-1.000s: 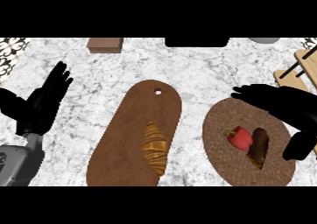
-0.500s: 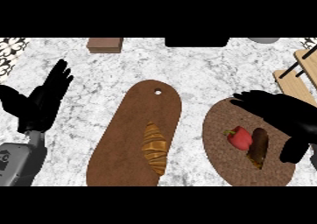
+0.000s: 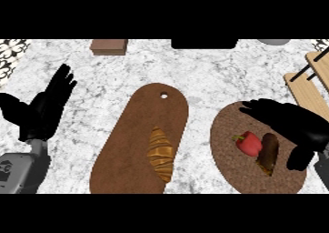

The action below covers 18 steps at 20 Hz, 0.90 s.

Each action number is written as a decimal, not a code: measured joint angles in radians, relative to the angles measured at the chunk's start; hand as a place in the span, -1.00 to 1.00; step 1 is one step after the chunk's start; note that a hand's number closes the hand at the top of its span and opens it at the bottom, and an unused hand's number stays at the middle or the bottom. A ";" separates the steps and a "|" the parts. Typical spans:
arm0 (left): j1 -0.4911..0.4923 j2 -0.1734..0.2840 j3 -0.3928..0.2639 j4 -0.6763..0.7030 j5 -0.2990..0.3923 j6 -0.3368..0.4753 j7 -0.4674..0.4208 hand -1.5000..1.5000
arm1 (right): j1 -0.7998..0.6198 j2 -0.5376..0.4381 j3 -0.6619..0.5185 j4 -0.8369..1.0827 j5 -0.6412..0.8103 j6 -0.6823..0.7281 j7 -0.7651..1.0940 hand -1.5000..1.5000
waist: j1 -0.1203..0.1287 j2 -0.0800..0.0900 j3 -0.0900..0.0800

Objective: Pick the bell pepper from the placemat and place it in the tiered shelf

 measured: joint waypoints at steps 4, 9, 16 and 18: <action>0.003 0.002 0.032 -0.015 0.005 -0.035 0.025 0.00 | 0.002 0.031 -0.012 0.057 0.052 -0.030 -0.044 -1.00 | 0.001 0.000 0.000; -0.014 -0.024 0.040 -0.032 -0.025 -0.032 0.058 0.00 | -0.013 0.092 -0.011 0.112 0.111 -0.035 -0.055 -1.00 | 0.001 0.000 0.000; -0.018 -0.054 0.065 0.016 -0.051 -0.061 0.015 0.00 | -0.043 0.161 -0.010 0.252 0.191 -0.089 -0.096 -1.00 | 0.002 0.000 -0.002; -0.027 -0.045 0.082 0.017 -0.051 -0.075 0.025 0.00 | -0.042 0.171 -0.012 0.249 0.204 -0.074 -0.100 1.00 | 0.001 -0.002 -0.004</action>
